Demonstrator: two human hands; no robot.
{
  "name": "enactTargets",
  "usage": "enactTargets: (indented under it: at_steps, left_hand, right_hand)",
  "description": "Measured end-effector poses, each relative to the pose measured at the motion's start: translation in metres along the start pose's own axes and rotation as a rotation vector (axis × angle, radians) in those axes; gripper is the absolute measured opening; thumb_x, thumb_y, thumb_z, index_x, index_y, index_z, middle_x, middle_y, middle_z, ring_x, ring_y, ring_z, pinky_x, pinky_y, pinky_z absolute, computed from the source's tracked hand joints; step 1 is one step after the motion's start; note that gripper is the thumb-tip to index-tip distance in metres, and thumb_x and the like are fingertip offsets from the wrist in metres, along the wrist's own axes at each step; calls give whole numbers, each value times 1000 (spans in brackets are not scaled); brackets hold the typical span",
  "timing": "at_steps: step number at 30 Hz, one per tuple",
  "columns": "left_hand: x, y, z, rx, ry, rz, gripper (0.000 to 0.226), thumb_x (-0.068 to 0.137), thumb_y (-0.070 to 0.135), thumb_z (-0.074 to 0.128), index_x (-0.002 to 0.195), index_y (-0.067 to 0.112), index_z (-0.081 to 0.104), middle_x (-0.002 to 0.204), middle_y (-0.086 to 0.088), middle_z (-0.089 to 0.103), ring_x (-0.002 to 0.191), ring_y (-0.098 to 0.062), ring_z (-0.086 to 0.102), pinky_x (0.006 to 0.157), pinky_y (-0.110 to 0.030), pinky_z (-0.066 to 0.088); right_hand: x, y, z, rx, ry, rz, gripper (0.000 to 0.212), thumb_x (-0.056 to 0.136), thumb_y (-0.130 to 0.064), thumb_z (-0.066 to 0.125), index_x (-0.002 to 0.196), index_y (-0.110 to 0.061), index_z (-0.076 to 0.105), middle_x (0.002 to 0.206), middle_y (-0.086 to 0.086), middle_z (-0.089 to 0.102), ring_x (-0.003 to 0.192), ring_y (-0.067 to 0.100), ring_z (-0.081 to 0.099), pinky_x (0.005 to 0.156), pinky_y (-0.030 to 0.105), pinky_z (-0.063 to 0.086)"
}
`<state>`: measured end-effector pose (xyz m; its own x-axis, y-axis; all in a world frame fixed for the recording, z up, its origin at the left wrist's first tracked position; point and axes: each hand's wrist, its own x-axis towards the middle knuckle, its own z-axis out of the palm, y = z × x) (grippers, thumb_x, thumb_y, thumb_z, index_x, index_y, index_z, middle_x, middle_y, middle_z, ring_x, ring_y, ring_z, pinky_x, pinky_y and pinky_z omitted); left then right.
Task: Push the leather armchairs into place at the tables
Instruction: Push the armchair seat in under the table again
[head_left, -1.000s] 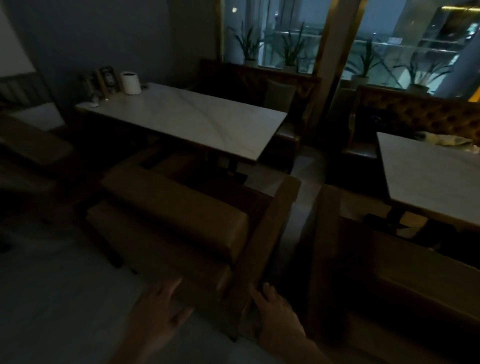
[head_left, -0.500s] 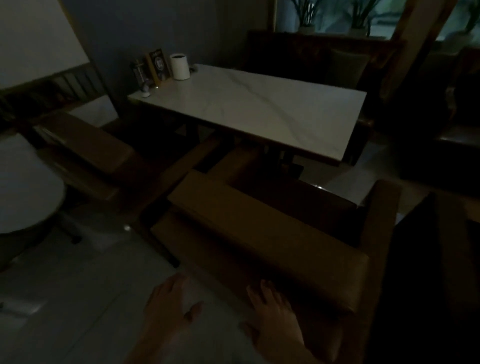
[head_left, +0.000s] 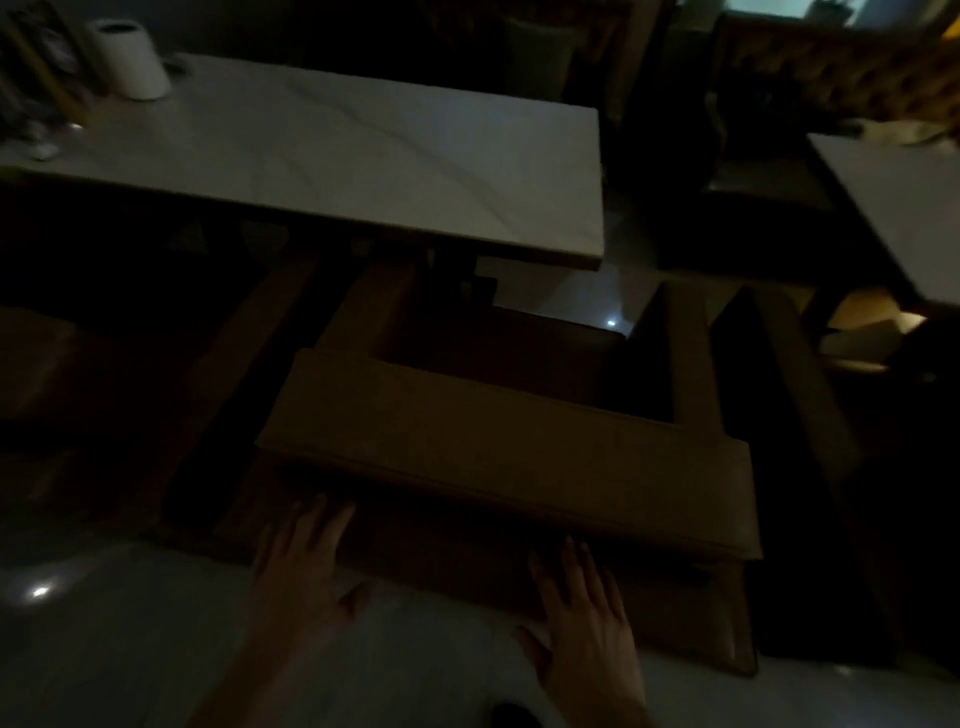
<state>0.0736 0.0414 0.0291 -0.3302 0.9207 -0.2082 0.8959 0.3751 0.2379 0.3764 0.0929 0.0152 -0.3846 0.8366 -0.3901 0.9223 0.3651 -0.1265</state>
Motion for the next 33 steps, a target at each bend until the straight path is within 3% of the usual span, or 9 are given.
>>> enactTargets:
  at_steps: [3,6,9,15,21,25,27,30,33]
  left_hand:
    - [14,-25,10,76,-11,81,102,73,73,58,154,38,7,165,0,8,152,-25,3,122,-48,5]
    - [26,-46,19,105,-1,150,108,75,75,57,150,41,-14,166,1,-5,151,-23,-9,121,-44,-2]
    - [35,-50,28,99,0,202,111,75,78,54,148,39,-20,165,0,-11,151,-23,-14,122,-44,-3]
    - [34,-44,49,75,81,163,105,73,83,46,156,31,11,165,-6,8,151,-27,-6,123,-47,3]
    - [22,-38,46,119,25,114,106,72,88,39,156,34,4,166,-3,3,151,-24,-11,123,-45,4]
    - [-5,-31,46,93,-8,94,111,64,91,22,156,33,4,166,-4,1,151,-24,-12,123,-46,2]
    - [-19,-29,48,82,-11,79,116,59,95,15,156,32,5,166,-4,1,151,-25,-11,123,-46,3]
    - [-32,-27,50,35,-4,74,125,52,101,0,156,30,11,165,-6,6,152,-26,-6,123,-46,4]
    - [-34,-29,45,8,32,82,116,62,97,4,153,30,26,161,-12,24,150,-32,13,120,-55,16]
  right_hand:
    - [-5,-4,12,10,28,202,91,78,-84,5,151,-39,-25,162,15,-28,151,37,-23,124,54,-1]
    - [-1,-5,20,36,27,336,101,87,-79,37,147,-40,-34,162,18,-29,149,42,-24,122,63,3]
    - [5,-4,25,51,55,365,103,89,-71,47,145,-44,-35,163,19,-25,149,45,-21,120,67,6]
    - [6,0,36,-15,124,349,93,92,-71,41,150,-46,-26,166,20,-10,152,45,-11,119,66,13]
    - [-2,7,41,-59,148,317,89,92,-73,34,148,-45,-29,167,20,-6,152,45,-8,119,65,15]
    - [-21,13,46,-58,98,311,91,92,-73,33,141,-45,-38,166,21,-11,151,45,-13,119,66,13]
    - [-33,12,46,-44,75,307,88,87,-80,22,145,-44,-33,166,22,-12,151,45,-14,119,67,12]
    - [-40,11,43,-56,34,309,96,69,-90,-5,150,-43,-27,165,25,-13,151,47,-12,117,69,11]
    - [-40,6,44,-24,48,320,100,67,-94,2,148,-43,-29,163,27,-15,150,50,-12,116,72,8]
